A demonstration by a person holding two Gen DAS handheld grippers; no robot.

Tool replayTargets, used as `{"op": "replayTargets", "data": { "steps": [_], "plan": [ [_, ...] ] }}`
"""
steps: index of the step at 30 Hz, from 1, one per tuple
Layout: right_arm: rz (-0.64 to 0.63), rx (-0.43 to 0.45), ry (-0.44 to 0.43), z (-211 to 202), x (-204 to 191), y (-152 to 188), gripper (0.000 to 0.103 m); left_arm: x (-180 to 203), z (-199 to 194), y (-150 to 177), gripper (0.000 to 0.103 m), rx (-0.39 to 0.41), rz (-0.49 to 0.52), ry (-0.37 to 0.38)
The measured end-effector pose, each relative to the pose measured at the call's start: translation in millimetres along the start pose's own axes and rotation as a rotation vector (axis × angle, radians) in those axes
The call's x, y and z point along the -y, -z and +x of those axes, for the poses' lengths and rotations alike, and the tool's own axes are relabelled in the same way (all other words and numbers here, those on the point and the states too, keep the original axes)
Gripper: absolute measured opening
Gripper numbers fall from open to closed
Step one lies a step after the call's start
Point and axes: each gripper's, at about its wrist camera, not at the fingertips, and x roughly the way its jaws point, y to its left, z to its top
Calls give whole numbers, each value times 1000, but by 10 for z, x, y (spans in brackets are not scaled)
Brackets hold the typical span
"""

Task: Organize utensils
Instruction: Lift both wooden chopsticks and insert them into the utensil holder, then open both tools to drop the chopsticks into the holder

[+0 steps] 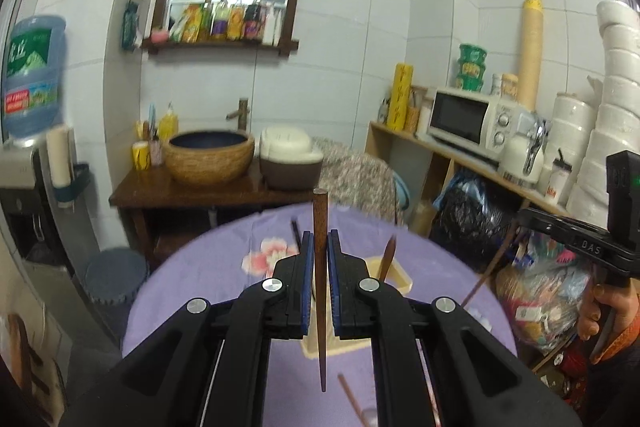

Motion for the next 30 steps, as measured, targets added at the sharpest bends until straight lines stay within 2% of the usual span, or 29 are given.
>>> {"op": "replayTargets", "data": {
  "steps": [4,7,10,15,22,30],
  "plan": [
    [-31,66,25,47,-152,-567,8,101,36,-521,8,73,2,-10],
    [-22,86,32,141,-204,-832,8,142,123,-714,8,104,2,-29],
    [-22,92,44,258,-225,-934,8,161,282,-796,8,106,-4,-40],
    [-19,37,53,634,-202,-685,8,125,634,-598,8,69,-20,-69],
    [22,-55,47,1047,-77,-204,8,23,1129,-9,8,-33,-32,-110],
    [59,-115,50,1306,39,72,8,-29,1388,345,8,-133,-43,-105]
  ]
}}
